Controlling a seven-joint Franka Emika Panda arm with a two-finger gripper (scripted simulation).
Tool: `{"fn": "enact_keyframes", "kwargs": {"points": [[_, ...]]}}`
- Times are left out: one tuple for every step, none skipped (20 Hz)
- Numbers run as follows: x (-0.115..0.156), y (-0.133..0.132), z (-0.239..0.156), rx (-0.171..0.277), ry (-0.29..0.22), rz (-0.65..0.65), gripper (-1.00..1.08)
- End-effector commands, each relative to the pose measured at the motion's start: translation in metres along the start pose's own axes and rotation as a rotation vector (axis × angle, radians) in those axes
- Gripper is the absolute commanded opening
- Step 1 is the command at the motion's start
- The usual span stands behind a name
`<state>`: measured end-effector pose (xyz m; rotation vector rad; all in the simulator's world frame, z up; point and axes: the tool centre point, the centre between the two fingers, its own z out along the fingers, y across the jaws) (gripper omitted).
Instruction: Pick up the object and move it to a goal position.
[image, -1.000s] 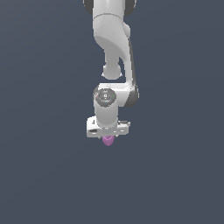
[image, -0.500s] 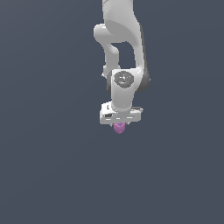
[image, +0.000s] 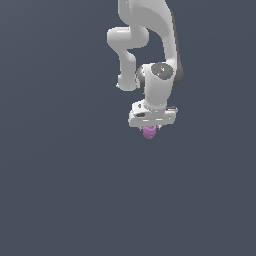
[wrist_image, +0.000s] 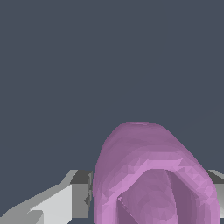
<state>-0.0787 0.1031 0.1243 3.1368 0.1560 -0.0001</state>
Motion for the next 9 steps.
{"fn": "enact_keyframes", "kwargs": {"points": [[-0.01, -0.013, -0.006, 0.0, 0.0, 0.001, -1.0], [-0.013, -0.017, -0.008, 0.0, 0.0, 0.001, -1.0], [-0.015, -0.021, -0.01, 0.0, 0.0, 0.001, -1.0], [-0.017, -0.025, -0.011, 0.0, 0.0, 0.001, -1.0], [-0.019, -0.027, -0.012, 0.0, 0.0, 0.001, -1.0], [-0.021, -0.029, -0.013, 0.0, 0.0, 0.001, -1.0], [-0.022, -0.031, -0.014, 0.0, 0.0, 0.001, -1.0], [-0.022, -0.032, -0.015, 0.0, 0.0, 0.001, -1.0], [-0.022, -0.032, -0.015, 0.0, 0.0, 0.001, -1.0]]}}
